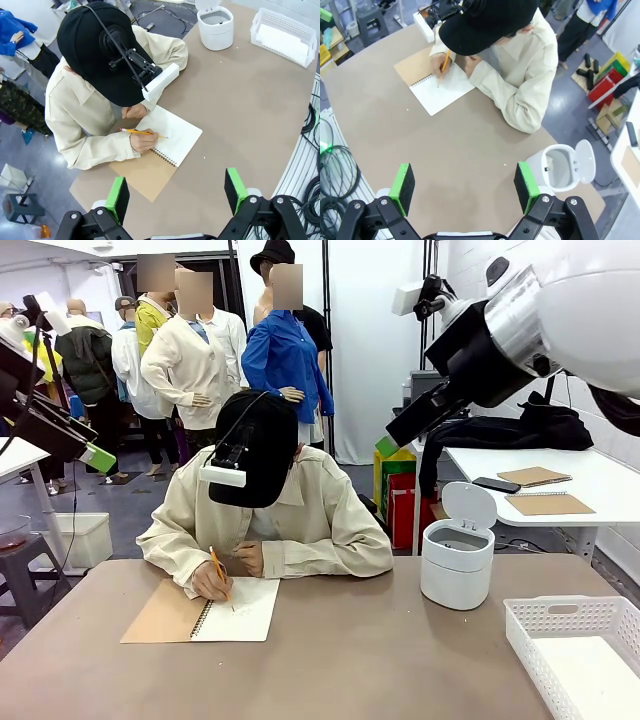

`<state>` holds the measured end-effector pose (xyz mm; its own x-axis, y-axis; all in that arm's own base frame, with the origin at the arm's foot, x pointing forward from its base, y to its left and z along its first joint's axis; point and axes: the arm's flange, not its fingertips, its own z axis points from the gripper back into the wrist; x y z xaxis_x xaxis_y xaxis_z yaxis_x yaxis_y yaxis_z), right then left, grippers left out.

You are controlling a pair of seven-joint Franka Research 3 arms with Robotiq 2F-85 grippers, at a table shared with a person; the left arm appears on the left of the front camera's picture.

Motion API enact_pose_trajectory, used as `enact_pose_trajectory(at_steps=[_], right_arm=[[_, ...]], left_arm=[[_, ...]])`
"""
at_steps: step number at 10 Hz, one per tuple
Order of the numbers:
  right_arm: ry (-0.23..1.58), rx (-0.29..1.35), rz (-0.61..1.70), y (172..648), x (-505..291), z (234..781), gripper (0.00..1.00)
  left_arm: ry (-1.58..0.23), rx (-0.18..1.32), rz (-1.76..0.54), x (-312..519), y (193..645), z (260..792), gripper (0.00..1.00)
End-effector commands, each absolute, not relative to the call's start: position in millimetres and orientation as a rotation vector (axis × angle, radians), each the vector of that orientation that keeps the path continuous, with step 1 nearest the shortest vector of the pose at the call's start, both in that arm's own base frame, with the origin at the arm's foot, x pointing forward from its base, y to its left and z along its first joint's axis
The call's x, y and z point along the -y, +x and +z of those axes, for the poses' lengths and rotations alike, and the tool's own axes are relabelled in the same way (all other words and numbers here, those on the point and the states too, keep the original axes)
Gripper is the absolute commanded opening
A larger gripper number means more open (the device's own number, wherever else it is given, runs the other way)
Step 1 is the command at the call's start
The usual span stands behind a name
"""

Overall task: Sort the paper based on its condition.
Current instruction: If a person hands you a paper, place it in the Organizing basket , and if it's crumpled, put it in the Trash can.

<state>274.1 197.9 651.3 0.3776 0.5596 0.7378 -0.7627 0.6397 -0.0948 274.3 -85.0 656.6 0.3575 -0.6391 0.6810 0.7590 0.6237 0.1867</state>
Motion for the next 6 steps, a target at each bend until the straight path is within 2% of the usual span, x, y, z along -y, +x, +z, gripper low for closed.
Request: enact_pose_trajectory(at_steps=[1,3,4,6], right_arm=[[0.263,0.800,0.838,272.0,-195.7,646.0,1.00],[0.277,0.753,0.858,279.6,-199.4,641.7,1.00],[0.279,0.812,0.857,273.0,-196.2,650.1,1.00],[0.279,0.812,0.857,273.0,-196.2,650.1,1.00]], left_arm=[[-0.178,0.796,-0.904,83.0,277.0,662.4,1.00],[-0.184,0.797,-0.911,84.2,278.5,659.4,1.00],[-0.172,0.800,-0.905,83.9,274.4,658.4,1.00],[-0.172,0.800,-0.905,83.9,274.4,658.4,1.00]])
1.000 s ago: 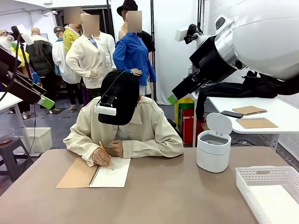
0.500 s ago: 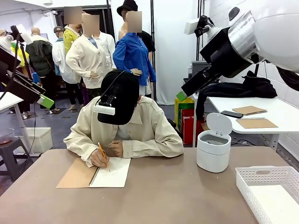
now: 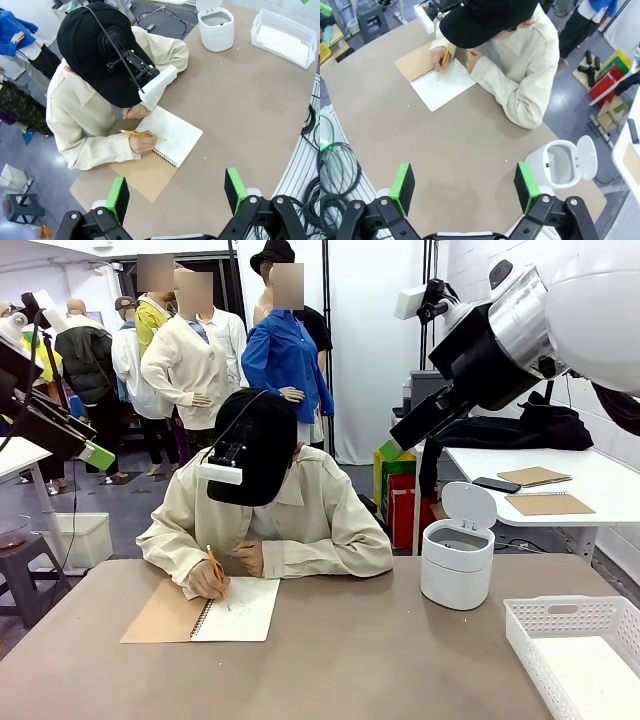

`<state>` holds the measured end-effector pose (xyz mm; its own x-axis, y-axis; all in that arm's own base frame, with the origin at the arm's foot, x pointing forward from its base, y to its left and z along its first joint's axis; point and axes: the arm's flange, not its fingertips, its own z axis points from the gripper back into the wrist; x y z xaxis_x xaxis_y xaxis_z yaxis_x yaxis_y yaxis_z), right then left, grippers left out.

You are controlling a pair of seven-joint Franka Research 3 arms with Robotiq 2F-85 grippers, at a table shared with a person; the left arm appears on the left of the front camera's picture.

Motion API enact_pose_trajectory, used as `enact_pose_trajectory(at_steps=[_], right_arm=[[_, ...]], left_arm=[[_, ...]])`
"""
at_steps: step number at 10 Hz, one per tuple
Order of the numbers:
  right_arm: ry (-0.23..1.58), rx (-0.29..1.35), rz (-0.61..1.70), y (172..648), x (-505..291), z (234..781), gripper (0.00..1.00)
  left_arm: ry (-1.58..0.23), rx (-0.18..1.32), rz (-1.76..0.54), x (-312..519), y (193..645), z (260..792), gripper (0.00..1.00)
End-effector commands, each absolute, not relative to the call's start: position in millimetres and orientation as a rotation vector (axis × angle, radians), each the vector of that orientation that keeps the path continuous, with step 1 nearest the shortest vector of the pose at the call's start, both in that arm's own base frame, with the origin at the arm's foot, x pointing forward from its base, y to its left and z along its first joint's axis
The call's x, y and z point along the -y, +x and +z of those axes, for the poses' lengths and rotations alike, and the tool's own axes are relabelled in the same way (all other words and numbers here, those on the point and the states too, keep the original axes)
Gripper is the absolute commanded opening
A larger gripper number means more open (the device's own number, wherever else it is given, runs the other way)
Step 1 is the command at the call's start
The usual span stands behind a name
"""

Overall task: Sort the paper based on its condition.
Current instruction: If a person hands you a paper, place it in the Organizing basket , and if it's crumpled, put it in the Trash can.

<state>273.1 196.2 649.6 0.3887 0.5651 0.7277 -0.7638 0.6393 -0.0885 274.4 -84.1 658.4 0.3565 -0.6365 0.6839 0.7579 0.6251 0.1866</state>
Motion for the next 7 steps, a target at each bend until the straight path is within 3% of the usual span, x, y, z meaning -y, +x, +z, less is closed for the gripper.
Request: enact_pose_trajectory(at_steps=[1,7], right_arm=[[0.279,0.812,0.857,273.0,-196.2,650.1,1.00],[0.279,0.812,0.857,273.0,-196.2,650.1,1.00]], left_arm=[[-0.172,0.800,-0.905,83.9,274.4,658.4,1.00],[-0.172,0.800,-0.905,83.9,274.4,658.4,1.00]])
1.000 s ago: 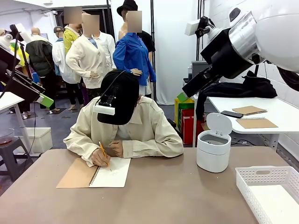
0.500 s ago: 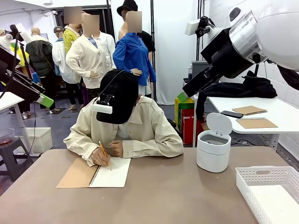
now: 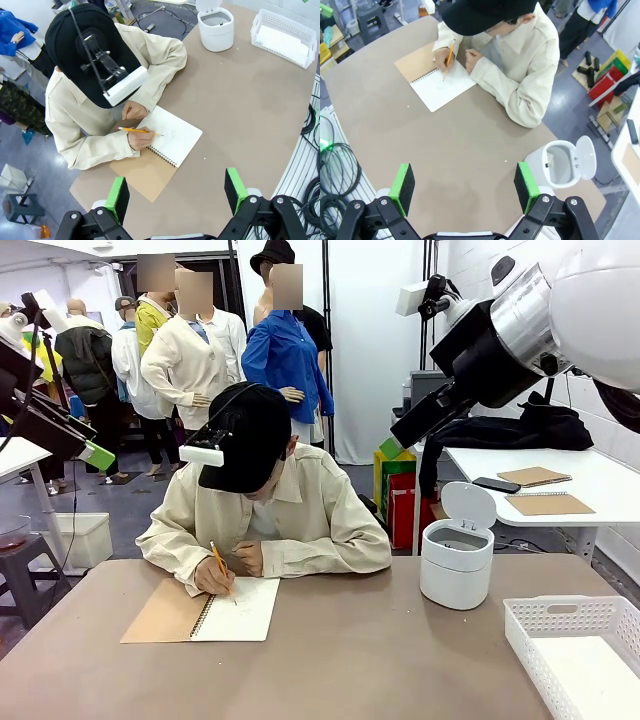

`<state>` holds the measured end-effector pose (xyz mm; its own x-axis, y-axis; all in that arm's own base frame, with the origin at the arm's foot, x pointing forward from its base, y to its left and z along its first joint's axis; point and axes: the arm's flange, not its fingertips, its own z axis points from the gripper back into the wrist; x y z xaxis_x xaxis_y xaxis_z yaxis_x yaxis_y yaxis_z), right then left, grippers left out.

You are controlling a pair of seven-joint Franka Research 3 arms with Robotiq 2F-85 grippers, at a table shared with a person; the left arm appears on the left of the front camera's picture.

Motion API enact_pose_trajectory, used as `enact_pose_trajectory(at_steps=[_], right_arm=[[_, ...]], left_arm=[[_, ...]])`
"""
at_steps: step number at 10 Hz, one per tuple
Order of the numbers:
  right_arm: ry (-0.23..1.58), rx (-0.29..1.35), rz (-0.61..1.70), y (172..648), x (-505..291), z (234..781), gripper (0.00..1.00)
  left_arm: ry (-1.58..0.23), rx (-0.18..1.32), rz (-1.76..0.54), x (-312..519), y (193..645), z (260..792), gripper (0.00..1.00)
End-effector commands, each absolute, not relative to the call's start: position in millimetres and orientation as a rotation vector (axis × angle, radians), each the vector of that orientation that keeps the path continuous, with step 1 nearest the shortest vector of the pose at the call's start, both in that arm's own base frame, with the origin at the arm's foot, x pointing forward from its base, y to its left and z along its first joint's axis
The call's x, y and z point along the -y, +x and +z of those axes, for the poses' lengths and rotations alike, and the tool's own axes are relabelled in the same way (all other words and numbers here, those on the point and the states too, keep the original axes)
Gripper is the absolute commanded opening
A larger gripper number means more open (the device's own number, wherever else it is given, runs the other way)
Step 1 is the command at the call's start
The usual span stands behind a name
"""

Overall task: Sort the paper based on its condition.
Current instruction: If a person hands you a paper, place it in the Organizing basket , and if it's crumpled, put it in the Trash can.

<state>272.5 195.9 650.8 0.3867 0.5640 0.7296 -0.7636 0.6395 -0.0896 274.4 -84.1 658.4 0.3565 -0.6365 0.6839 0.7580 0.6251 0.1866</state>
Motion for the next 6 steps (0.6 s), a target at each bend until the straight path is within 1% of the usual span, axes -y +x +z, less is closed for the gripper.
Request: enact_pose_trajectory(at_steps=[1,6], right_arm=[[0.279,0.812,0.857,273.0,-196.2,650.1,1.00],[0.279,0.812,0.857,273.0,-196.2,650.1,1.00]], left_arm=[[-0.172,0.800,-0.905,83.9,274.4,658.4,1.00],[-0.172,0.800,-0.905,83.9,274.4,658.4,1.00]])
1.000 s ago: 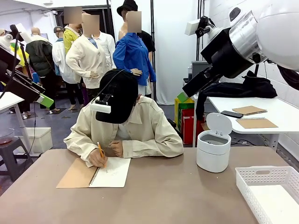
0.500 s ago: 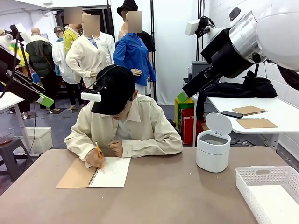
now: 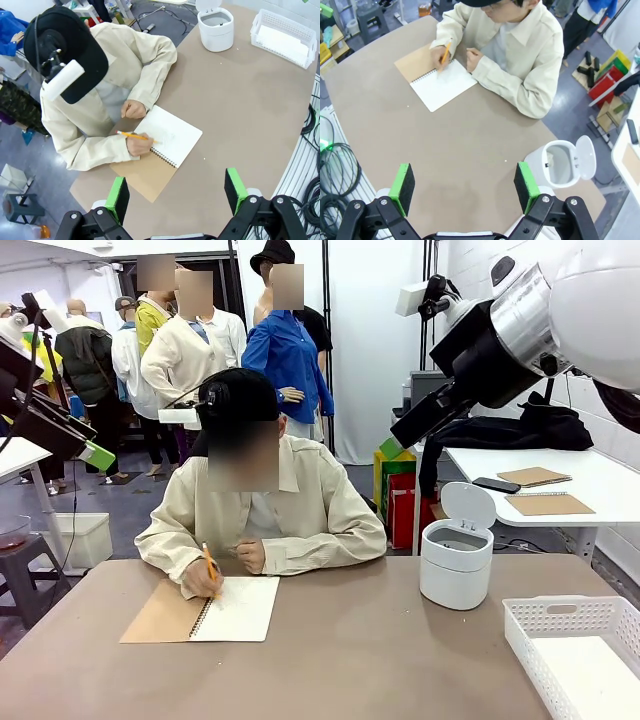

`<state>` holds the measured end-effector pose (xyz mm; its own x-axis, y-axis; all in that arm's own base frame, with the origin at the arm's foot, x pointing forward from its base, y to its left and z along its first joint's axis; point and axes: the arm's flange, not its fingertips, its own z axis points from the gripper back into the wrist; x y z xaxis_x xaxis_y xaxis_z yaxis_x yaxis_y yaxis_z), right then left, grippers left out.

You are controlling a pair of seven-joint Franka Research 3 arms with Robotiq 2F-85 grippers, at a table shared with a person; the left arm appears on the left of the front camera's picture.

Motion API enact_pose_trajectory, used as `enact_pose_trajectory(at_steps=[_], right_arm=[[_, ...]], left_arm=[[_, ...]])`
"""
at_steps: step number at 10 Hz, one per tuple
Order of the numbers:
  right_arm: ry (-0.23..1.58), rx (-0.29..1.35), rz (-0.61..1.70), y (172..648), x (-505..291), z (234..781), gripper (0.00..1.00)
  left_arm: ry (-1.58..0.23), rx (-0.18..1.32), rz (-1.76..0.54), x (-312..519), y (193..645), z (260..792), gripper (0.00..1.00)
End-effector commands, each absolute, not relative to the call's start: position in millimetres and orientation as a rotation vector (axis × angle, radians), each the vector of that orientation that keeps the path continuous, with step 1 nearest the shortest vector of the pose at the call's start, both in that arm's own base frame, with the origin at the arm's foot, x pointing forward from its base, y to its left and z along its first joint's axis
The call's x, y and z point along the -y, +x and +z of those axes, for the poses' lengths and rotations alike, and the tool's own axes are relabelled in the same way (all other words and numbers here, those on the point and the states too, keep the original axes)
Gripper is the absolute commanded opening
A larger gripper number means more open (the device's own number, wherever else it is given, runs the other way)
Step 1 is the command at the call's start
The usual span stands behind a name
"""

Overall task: Sort the paper based on its condition.
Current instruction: If a person hands you a paper, place it in the Organizing basket , and if it's crumpled, put it in the Trash can.

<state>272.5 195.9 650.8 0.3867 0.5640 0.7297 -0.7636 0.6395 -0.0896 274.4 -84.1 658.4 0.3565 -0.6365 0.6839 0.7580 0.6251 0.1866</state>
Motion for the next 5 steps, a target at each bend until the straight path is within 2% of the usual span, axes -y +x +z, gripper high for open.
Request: enact_pose_trajectory(at_steps=[1,5], right_arm=[[0.279,0.812,0.857,273.0,-196.2,650.1,1.00],[0.279,0.812,0.857,273.0,-196.2,650.1,1.00]], left_arm=[[-0.172,0.800,-0.905,83.9,274.4,658.4,1.00],[-0.172,0.800,-0.905,83.9,274.4,658.4,1.00]])
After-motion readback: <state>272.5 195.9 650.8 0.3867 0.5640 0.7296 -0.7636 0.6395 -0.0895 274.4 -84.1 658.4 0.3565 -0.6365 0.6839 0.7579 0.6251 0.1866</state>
